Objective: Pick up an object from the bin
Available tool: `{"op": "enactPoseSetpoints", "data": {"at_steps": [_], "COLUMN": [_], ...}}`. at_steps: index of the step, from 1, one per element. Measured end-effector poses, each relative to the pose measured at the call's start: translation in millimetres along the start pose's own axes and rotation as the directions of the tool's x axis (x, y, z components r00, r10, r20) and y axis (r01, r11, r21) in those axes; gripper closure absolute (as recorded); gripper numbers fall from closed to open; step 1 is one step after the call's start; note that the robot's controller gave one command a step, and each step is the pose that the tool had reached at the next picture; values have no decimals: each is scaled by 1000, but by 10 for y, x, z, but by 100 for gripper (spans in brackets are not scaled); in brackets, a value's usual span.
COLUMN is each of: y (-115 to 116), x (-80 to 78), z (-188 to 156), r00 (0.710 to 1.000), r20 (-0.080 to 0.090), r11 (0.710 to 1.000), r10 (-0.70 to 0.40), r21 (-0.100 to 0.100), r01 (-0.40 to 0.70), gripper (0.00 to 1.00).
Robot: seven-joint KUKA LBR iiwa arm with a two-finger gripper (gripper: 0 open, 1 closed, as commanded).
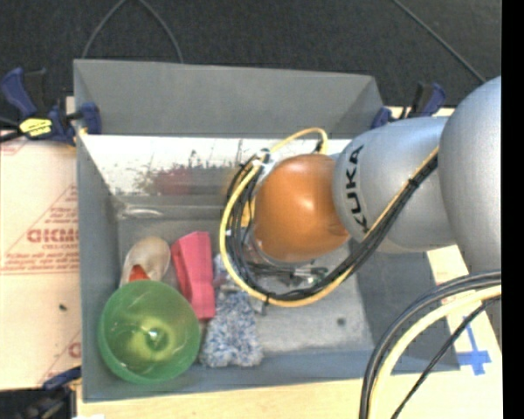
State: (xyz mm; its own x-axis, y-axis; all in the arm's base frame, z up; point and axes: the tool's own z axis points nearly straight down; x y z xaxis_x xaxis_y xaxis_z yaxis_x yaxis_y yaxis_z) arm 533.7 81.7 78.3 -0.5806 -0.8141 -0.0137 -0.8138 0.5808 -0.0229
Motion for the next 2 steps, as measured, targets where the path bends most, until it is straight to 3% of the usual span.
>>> {"op": "enactPoseSetpoints", "data": {"at_steps": [2], "y": [24], "x": [10], "z": [-96], "r00": [1000], "r20": [-2], "r11": [1000], "r10": [2], "r21": [-5], "r01": [-2], "gripper": [100]}}
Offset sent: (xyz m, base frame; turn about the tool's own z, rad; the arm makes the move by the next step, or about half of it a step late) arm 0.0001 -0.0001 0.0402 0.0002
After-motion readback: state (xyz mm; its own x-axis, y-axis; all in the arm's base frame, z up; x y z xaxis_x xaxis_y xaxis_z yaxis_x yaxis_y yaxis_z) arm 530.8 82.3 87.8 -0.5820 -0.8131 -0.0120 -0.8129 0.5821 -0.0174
